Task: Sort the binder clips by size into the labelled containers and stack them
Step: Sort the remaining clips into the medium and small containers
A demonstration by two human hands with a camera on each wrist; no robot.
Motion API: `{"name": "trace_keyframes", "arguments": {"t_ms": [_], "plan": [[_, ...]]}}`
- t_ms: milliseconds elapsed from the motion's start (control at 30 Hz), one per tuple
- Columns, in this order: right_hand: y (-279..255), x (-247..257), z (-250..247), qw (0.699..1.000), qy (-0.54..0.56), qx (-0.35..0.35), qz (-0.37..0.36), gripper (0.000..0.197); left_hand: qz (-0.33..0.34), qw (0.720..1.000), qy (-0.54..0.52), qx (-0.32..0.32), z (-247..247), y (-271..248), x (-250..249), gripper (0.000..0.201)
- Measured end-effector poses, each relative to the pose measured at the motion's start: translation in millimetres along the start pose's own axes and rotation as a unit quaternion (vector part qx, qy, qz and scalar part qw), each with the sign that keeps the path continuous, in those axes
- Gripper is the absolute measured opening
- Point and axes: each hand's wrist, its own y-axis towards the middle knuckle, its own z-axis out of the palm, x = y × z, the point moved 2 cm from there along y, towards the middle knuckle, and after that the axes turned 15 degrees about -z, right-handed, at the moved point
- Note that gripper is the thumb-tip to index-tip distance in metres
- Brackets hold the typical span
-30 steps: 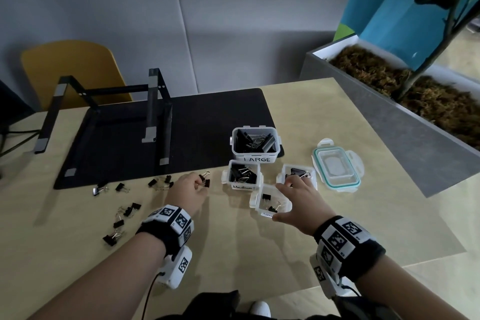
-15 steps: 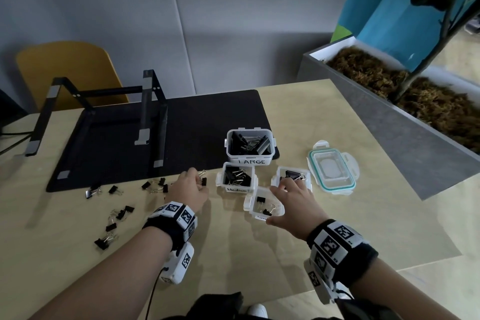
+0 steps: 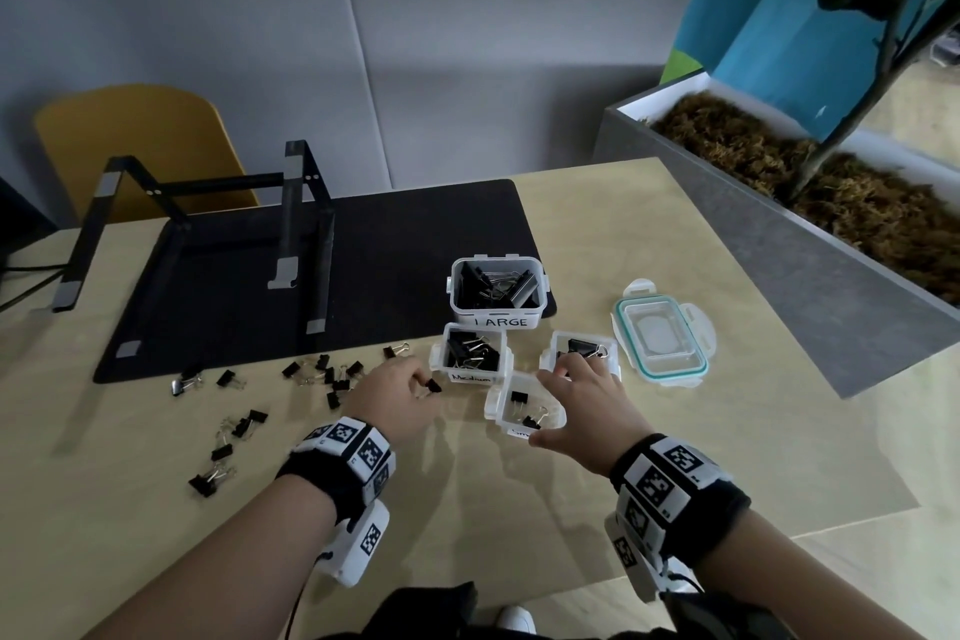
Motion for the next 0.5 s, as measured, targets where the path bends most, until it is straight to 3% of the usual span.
{"name": "trace_keyframes", "arguments": {"t_ms": [200, 367, 500], "plan": [[0, -1, 1, 1.000, 0.002, -0.002, -0.001, 0.073, 0.127, 0.986, -0.087, 0.067, 9, -29, -37, 0.014], [0, -1, 0, 1.000, 0.001, -0.002, -0.001, 0.074, 0.149, 0.978, -0.109, 0.093, 11, -32, -59, 0.022], [-1, -2, 0, 1.000, 0.004, -0.002, -0.004, 0.072, 0.104, 0.990, -0.094, -0.008, -5, -17, -45, 0.014]]}}
